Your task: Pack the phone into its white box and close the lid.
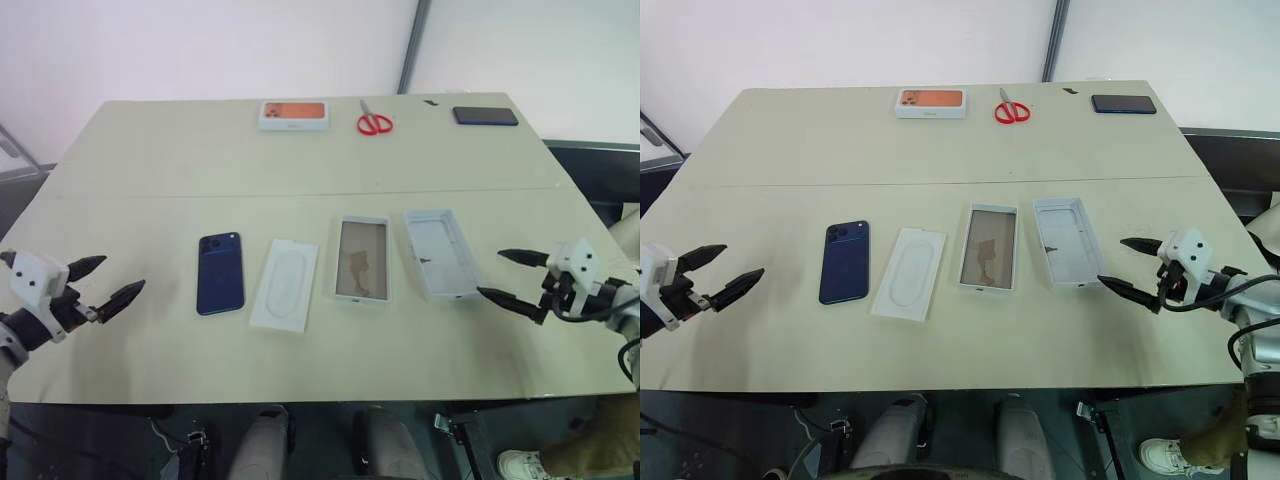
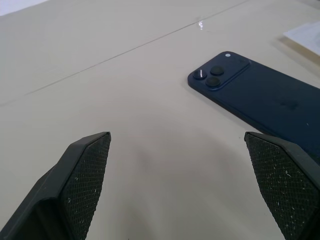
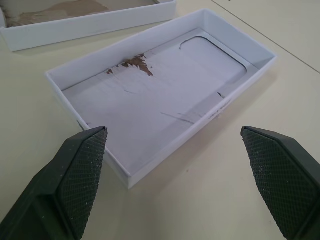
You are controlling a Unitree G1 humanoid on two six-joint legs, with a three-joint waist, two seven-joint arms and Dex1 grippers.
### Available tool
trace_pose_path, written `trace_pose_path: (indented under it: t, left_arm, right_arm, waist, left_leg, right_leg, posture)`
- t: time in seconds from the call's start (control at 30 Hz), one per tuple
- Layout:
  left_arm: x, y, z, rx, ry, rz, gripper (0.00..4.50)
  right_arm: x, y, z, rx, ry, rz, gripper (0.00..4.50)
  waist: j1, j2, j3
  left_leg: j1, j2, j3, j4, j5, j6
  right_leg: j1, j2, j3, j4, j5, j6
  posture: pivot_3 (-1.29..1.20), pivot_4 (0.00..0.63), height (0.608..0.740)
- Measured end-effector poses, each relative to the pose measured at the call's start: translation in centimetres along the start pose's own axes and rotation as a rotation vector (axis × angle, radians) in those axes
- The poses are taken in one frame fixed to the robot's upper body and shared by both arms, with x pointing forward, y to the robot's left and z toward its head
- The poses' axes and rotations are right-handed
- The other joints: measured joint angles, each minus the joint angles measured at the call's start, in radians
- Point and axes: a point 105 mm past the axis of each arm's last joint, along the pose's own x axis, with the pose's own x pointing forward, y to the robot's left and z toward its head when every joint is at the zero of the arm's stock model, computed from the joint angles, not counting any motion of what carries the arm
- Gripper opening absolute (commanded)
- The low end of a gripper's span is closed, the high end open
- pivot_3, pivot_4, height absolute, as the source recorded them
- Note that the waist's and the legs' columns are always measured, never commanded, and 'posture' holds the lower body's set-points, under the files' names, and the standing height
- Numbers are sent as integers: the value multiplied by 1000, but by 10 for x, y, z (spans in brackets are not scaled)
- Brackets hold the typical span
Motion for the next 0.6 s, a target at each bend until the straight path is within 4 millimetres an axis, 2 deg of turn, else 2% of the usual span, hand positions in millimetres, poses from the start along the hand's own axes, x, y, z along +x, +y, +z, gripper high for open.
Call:
trace_pose_path:
  t: [0.33, 0.6]
  left_arm:
    - [4, 3, 7, 8, -23, 8, 4500]
    - [5, 1, 2, -28, 3, 4, 4500]
  right_arm:
    - [3, 0, 4, -11, -11, 2, 4477]
    - [4, 1, 6, -19, -14, 9, 4477]
  waist:
    - [1, 0, 0]
    - [1, 0, 0]
  left_leg:
    - [0, 0, 0, 0, 0, 0]
    - [0, 0, 0, 0, 0, 0]
  right_leg:
    - [0, 0, 0, 0, 0, 0]
    - [0, 0, 0, 0, 0, 0]
  posture:
    - [0, 150, 740]
    - [0, 150, 740]
